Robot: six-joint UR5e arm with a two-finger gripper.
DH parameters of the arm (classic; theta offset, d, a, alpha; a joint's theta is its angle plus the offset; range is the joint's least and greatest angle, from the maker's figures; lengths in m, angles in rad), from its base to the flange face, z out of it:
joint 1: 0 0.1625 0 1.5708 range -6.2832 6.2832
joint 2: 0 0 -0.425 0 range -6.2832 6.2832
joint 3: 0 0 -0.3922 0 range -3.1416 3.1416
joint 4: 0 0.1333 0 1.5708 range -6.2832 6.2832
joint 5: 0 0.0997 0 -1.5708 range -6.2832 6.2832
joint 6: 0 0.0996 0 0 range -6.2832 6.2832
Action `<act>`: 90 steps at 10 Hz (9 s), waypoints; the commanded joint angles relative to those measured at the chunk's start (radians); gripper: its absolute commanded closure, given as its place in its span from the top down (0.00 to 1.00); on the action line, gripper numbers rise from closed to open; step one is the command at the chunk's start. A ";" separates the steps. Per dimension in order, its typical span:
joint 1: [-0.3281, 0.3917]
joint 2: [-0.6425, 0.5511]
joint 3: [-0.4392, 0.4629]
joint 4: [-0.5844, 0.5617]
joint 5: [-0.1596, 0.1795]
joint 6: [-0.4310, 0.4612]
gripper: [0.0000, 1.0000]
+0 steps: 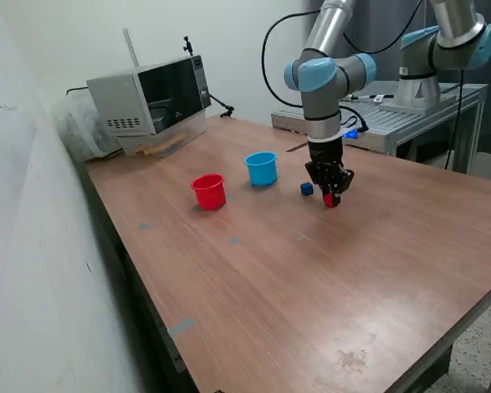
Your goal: Place red objects in the red bin, and blue objects in the blue bin.
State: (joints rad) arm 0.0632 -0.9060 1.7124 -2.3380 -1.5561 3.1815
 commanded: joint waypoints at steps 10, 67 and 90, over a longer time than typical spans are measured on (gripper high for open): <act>-0.225 0.060 -0.456 0.103 -0.154 -0.002 0.00; -0.077 -0.042 0.029 0.059 -0.125 0.176 1.00; -0.114 -0.002 -0.011 0.057 -0.131 0.167 0.00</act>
State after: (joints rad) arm -0.0505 -0.9004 1.7004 -2.2783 -1.6873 3.3490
